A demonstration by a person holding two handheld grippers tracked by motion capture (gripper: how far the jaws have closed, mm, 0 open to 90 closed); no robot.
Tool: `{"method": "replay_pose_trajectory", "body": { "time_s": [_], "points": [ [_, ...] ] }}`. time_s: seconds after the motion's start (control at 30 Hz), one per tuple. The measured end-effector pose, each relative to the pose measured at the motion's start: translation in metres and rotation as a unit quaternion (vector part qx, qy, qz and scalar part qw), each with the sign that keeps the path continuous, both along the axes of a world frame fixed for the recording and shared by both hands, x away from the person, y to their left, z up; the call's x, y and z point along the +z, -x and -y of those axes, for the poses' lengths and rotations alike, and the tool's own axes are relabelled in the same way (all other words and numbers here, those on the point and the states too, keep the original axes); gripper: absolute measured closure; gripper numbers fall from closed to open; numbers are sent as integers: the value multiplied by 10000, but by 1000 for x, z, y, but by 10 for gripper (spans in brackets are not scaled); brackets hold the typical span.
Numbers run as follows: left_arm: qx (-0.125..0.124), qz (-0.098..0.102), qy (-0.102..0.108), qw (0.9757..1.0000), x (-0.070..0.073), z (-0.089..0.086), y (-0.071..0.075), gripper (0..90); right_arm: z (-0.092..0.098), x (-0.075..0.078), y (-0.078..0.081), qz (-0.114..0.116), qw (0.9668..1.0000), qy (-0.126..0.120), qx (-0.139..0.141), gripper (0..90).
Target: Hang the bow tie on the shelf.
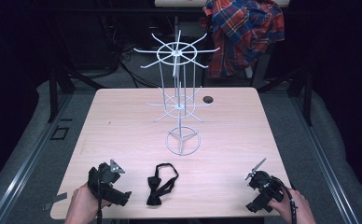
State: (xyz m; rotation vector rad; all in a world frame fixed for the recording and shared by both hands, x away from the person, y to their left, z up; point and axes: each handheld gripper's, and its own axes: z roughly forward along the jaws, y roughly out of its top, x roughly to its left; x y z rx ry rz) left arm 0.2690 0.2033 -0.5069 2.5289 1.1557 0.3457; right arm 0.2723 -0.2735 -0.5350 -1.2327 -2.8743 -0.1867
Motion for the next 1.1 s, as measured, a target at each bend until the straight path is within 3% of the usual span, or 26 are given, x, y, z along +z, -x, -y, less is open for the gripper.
{"method": "replay_pose_trajectory", "body": {
  "time_s": [0.43, 0.57, 0.73, 0.83, 1.0, 1.1],
  "points": [
    [-141, -8, 122, 9998, 1, 1, -3, 0, -1, -1, -2, -3, 10000, -25, 42, 104],
    [-130, 36, 197, 9997, 3, -1, 0, 0, -4, -1, -6, 31, 9999, -144, 48, 104],
    [-158, 123, 222, 9996, 5, -1, -1, 0, -7, 0, -5, -46, 9999, -34, 104, 107],
    [-215, 227, 265, 9992, 8, 4, -1, 0, -8, -1, -7, -33, 9999, -45, 105, 107],
    [-275, 224, 380, 9986, 12, 13, -3, 0, -8, -2, -7, -33, 9999, -44, 85, 106],
    [-386, 375, 441, 9976, 18, 29, -5, 0, -7, -2, -9, -53, 9999, -29, 158, 106]
  ]
}}
